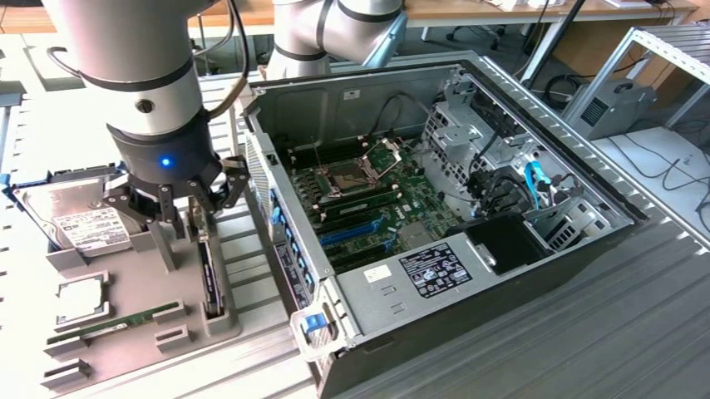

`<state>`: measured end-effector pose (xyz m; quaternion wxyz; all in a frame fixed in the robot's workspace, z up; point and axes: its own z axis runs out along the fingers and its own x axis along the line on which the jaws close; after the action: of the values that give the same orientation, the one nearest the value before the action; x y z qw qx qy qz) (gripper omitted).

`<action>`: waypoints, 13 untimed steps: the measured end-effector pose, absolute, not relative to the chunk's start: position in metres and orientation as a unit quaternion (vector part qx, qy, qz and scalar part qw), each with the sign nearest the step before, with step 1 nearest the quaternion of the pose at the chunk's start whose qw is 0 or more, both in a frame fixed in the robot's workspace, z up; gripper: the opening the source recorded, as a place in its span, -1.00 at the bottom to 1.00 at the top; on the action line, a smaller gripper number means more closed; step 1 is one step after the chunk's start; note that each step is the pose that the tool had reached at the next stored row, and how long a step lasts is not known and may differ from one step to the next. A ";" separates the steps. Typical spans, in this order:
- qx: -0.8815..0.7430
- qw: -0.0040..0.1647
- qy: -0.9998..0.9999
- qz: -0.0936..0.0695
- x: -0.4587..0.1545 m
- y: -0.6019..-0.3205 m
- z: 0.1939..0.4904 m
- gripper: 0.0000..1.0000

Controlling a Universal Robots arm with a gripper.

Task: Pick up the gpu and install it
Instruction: 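Pick up the gpu and move the gpu toward the slot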

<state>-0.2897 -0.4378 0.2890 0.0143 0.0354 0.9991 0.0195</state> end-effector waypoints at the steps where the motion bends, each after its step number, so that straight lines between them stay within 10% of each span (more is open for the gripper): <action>1: 0.035 0.014 0.999 0.020 -0.289 -0.438 0.289 -0.15; 13: 0.035 0.014 0.999 0.020 -0.287 -0.438 0.288 -0.15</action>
<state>-0.2871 -0.4379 0.2877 0.0143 0.0354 0.9991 0.0196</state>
